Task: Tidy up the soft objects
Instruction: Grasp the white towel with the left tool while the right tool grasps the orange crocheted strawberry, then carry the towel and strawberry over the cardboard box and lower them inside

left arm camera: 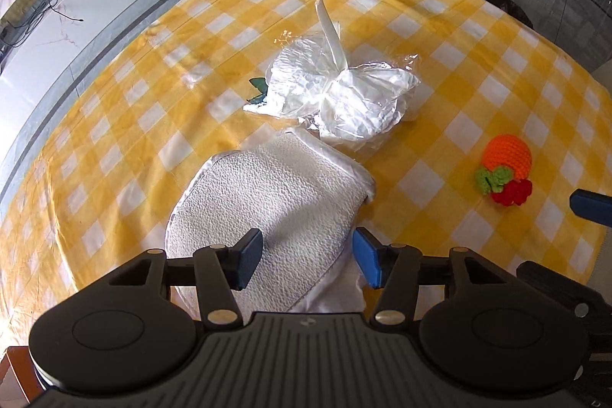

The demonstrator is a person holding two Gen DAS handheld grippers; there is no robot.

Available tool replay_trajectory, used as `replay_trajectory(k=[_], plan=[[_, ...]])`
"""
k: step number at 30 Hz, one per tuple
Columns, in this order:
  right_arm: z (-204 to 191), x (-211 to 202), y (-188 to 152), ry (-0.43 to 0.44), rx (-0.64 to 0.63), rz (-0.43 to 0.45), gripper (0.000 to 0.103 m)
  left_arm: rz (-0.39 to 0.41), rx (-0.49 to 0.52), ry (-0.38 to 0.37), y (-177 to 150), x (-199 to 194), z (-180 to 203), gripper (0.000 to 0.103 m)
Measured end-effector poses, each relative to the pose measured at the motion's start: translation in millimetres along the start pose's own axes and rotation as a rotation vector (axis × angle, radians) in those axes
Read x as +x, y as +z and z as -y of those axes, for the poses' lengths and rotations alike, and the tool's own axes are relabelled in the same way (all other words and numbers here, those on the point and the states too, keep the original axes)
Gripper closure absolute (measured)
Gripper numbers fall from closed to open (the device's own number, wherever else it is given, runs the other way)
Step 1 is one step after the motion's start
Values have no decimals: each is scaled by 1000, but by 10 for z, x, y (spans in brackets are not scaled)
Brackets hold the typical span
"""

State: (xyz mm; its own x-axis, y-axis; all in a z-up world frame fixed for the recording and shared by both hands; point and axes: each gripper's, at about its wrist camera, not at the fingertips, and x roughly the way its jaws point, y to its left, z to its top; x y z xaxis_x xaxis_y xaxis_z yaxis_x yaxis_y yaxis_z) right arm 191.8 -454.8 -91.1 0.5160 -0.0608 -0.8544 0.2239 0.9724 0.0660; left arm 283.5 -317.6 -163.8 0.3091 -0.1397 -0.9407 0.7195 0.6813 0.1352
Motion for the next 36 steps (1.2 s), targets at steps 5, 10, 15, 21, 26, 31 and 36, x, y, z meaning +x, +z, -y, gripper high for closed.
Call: replay_trajectory(k=[5, 10, 15, 21, 26, 31, 36], plan=[[138, 164, 18, -34, -9, -9, 45, 15, -64, -47, -8, 27, -90, 59], [262, 304, 60, -54, 2, -7, 45, 47, -159, -150, -76, -101, -291, 92], [283, 470, 123, -70, 4, -18, 46, 84, -202, -157, -122, -250, -429, 97], [252, 600, 138, -78, 13, -40, 59, 132, -186, -113, -203, -503, -446, 97], [279, 597, 141, -84, 35, -37, 63, 179, -169, -70, -280, -668, -422, 97], [230, 432, 107, -80, 18, -28, 64, 230, -200, -71, -351, -894, -500, 98], [91, 105, 61, -39, 1, 7, 63, 315, -246, -94, -473, -1239, -575, 98]])
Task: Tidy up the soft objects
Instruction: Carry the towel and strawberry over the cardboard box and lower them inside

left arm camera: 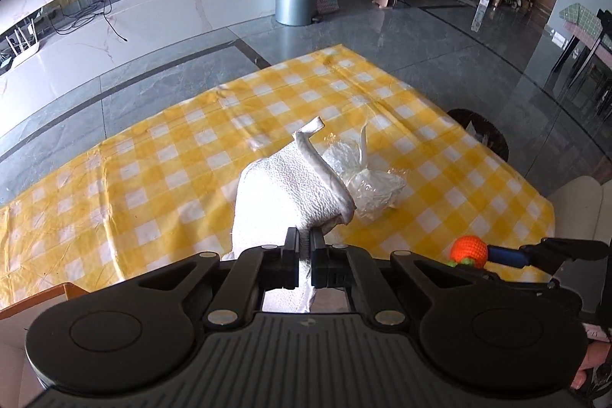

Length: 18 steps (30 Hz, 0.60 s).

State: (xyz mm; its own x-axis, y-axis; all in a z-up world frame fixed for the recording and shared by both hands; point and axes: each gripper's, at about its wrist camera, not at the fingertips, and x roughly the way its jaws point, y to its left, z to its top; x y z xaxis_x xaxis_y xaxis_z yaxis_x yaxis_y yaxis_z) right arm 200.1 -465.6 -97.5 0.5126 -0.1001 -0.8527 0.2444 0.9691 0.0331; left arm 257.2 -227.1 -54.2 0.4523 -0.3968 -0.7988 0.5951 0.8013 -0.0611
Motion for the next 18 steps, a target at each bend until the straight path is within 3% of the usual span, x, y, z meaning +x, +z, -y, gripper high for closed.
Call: replay_trajectory(k=[18], plan=[[-768, -1332, 90, 160, -108, 213, 63, 159, -13, 40, -343, -1251, -51, 98]])
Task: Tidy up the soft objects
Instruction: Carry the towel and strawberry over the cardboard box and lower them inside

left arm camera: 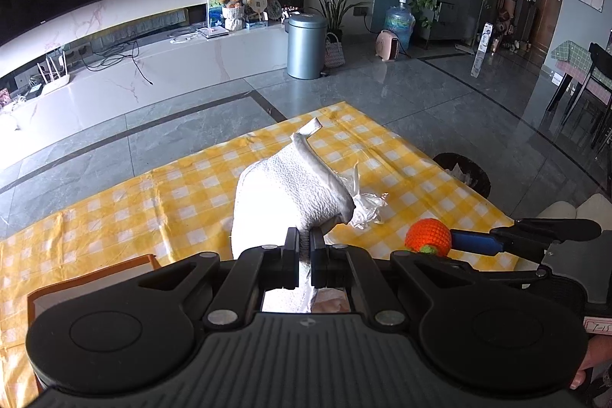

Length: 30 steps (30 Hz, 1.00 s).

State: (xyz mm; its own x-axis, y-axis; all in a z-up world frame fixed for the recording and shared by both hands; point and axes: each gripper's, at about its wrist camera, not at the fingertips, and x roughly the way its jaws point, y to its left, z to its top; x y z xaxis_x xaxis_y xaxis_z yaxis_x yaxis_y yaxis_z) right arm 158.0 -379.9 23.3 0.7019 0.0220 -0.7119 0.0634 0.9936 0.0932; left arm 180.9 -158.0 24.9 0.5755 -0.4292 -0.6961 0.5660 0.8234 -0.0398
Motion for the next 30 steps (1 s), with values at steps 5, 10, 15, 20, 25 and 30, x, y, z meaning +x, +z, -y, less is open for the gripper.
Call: replay_trajectory(k=[5, 10, 15, 20, 25, 30], plan=[[-364, -146, 76, 68, -45, 30, 63, 13, -11, 46, -115, -252, -217, 98], [-811, -176, 129, 129, -115, 45, 64, 14, -45, 99, -289, -455, -569, 98], [-1274, -108, 148, 179, -183, 41, 64, -5, -91, 151, -490, -574, -963, 98], [-1702, 17, 167, 217, -241, 26, 64, -30, -134, 179, -644, -557, -1286, 98], [-2072, 233, 223, 252, -286, -7, 63, -63, -175, 187, -807, -476, -1675, 98], [-2414, 559, 225, 294, -348, -76, 63, -111, -217, 146, -962, -285, -1969, 98]])
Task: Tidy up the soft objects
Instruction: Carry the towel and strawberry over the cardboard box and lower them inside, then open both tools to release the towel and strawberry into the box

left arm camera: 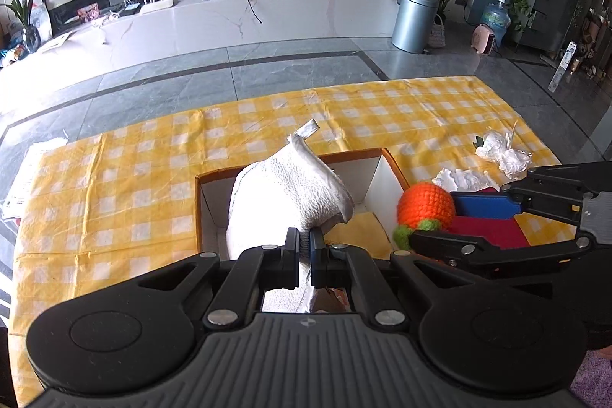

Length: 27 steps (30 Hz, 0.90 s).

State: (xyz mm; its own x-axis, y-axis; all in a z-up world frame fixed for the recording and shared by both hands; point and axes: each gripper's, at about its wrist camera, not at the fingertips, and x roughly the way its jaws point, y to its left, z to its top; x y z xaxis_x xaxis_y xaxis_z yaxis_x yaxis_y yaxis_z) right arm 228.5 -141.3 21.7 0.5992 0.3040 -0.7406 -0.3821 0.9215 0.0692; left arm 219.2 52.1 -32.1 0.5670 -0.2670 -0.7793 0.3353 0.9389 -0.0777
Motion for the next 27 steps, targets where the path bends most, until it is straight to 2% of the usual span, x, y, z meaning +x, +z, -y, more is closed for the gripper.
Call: replay_trajectory(k=[7, 16, 19, 23, 27], plan=[[-121, 619, 0, -24, -87, -130, 63, -66, -9, -15, -31, 425, -103, 98], [-157, 947, -88, -44, -165, -199, 63, -179, -34, -51, -285, 833, -191, 98], [-181, 980, -129, -37, -181, -209, 63, -184, -41, -47, -328, 851, -203, 97], [-182, 984, -140, -36, -192, -209, 63, -182, -57, -50, -310, 787, -233, 85], [-203, 924, -122, -29, -201, -193, 62, -159, -51, -40, -266, 718, -178, 82]])
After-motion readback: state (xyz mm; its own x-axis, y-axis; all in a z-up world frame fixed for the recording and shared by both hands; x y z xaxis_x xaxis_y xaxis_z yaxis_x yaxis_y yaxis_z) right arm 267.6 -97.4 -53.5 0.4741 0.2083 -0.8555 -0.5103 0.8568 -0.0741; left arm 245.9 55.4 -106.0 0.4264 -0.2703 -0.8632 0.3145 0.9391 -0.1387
